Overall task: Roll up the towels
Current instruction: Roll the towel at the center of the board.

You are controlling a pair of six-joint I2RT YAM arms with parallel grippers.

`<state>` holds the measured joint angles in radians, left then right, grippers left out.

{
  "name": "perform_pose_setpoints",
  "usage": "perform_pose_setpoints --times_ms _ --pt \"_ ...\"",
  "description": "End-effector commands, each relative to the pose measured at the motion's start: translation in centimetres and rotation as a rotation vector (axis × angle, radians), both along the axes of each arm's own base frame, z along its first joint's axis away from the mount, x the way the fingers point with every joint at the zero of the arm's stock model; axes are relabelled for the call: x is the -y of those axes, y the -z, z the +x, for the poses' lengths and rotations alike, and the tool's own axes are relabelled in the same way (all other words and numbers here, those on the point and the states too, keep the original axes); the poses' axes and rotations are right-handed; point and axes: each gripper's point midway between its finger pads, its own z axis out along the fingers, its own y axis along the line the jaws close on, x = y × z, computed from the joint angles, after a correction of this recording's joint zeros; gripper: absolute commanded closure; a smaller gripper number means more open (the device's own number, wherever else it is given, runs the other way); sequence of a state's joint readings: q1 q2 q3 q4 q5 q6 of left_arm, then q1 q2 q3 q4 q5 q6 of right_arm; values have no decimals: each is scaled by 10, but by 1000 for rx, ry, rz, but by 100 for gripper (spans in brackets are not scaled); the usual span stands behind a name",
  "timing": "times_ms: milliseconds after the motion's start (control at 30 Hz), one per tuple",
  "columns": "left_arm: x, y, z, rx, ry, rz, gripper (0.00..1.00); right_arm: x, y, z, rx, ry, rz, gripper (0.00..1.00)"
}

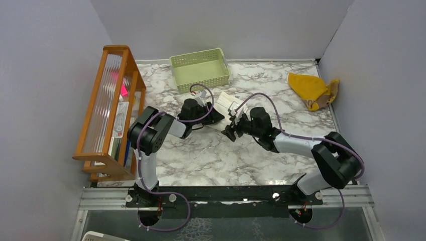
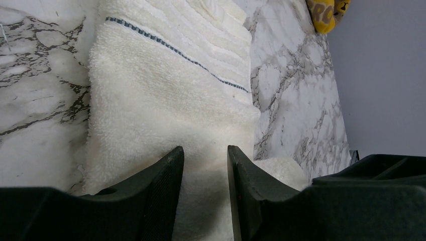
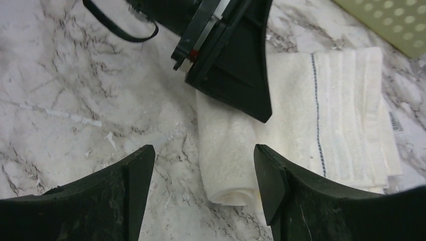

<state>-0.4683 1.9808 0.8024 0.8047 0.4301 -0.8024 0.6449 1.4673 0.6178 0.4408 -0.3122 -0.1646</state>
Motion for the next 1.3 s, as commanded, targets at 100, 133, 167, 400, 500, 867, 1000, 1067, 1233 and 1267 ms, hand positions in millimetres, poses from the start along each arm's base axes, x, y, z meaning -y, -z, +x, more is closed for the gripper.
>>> perform_pose_setpoints --times_ms 100,133,167,400,500,867,1000,1067,1233,1267 --pt "-33 91 -41 -249 -41 219 59 -14 23 -1 34 -67 -134 27" --pt "-34 91 -41 -251 -42 220 59 -13 26 1 22 -59 -157 27" --pt "-34 91 -42 -252 -40 220 59 -12 32 4 4 -44 -191 27" --pt "-33 90 -42 -248 -33 218 59 0 47 12 13 5 -309 26" --pt "-32 90 -42 -251 -29 217 59 3 59 10 -17 -1 -368 26" --pt "-32 88 -44 -289 -50 199 59 0 87 -9 -149 -80 -435 43" --pt "-35 83 -47 -324 -83 170 59 -7 92 -5 -194 -65 -424 53" --pt "-36 77 -48 -347 -97 138 59 -8 98 -4 -226 -52 -442 69" --pt "-52 47 -29 -324 -153 65 57 -10 108 -9 -325 -56 -465 99" --pt "-58 39 -23 -316 -169 44 57 -11 106 -12 -340 -64 -446 99"
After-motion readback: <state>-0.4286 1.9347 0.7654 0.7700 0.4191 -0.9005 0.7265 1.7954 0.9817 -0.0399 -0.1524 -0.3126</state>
